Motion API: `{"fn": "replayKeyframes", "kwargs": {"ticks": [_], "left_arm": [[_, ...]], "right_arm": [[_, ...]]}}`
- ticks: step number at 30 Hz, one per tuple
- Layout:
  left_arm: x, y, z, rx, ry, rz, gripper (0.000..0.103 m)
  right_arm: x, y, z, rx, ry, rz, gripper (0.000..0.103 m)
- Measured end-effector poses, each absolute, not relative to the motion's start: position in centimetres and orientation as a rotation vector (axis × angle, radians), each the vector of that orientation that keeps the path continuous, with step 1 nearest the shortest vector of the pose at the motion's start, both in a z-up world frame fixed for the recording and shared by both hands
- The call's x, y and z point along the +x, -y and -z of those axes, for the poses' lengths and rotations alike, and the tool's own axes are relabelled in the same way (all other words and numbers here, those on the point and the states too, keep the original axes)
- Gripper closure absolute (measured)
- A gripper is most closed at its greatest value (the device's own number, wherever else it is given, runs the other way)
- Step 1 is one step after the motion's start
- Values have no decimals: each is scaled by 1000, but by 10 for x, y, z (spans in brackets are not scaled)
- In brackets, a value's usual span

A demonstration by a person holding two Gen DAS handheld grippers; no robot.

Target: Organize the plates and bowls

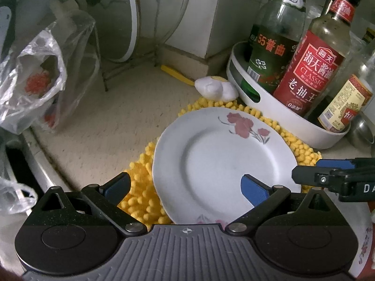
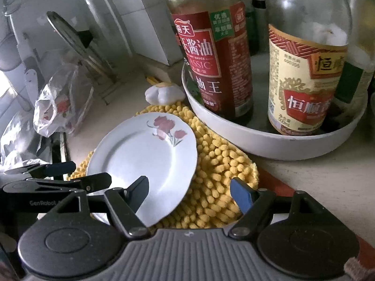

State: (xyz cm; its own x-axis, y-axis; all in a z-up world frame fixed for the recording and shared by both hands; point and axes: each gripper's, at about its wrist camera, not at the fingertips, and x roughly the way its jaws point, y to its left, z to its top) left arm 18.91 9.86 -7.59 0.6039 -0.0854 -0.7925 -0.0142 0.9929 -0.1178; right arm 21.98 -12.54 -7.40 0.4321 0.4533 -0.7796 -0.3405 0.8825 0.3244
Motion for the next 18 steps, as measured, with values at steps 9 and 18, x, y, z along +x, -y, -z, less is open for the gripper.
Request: {"fn": "replayKeyframes", "kwargs": {"ticks": [9,18], "left_arm": [[208,-105,85,-136,-950,97,2],[221,-108,94,-132,-974,155,3]], "right_arm": [[230,112,81,138,-1026,-466,31],[238,101,92,156,-1058,-464,31]]}}
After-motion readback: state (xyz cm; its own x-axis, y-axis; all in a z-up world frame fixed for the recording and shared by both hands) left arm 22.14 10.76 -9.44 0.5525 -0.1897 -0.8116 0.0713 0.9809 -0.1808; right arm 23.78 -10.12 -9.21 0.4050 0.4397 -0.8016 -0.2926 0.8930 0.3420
